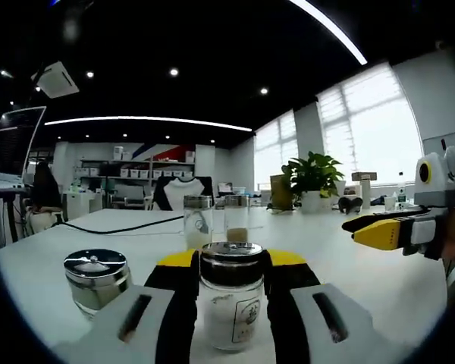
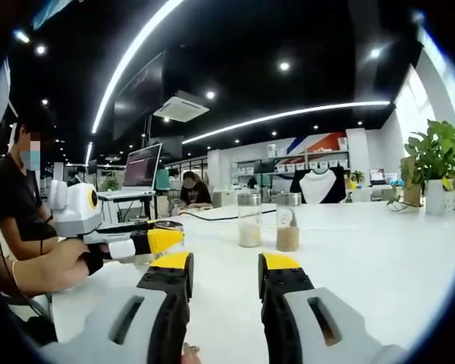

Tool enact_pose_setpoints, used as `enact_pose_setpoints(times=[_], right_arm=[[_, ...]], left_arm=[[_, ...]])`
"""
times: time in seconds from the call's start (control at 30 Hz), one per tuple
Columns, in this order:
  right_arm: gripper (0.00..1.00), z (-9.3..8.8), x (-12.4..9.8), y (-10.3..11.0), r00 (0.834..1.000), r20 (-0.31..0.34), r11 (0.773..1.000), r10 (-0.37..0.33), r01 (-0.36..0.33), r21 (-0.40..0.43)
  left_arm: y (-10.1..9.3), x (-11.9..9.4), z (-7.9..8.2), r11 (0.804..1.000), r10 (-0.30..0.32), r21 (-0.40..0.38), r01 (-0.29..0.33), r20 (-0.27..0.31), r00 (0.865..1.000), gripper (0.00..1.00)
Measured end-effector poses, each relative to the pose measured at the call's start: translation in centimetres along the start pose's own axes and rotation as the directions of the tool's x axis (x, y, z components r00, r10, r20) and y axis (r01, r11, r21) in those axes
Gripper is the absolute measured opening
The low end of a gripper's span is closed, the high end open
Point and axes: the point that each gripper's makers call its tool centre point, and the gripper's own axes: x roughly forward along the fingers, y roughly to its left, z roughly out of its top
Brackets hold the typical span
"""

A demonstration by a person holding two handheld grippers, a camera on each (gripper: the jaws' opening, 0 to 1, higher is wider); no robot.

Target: Rotate the seasoning bottle until the label or dispensing opening points toward the visible target arrow and the bottle remains upright within the marked orientation range

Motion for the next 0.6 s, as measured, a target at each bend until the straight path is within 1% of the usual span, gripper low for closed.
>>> enact_pose_setpoints(times=[0.27, 0.43, 0.6], right_arm=[[0.32, -0.3, 0.1, 0.0, 1.0, -0.005, 1.0, 0.006, -0.006, 0.005], [0.32, -0.4, 0.1, -0.1, 1.0, -0.007, 1.0, 0.004, -0.004, 0.007], [0.32, -0.4, -0.1, -0.2, 1.0, -0.008, 1.0, -0.001, 0.001, 0.01]], left_arm=[[0.7, -0.4, -0.2, 1.0, 0.013, -0.019, -0.013, -0.003, 1.0, 0.35], [1.0, -0.7, -0.1, 1.0, 0.018, -0.006, -0.018, -0.007, 1.0, 0.35], [1.3, -0.9, 0.0, 1.0, 0.024, -0.01, -0.024, -0.008, 1.0, 0.35]])
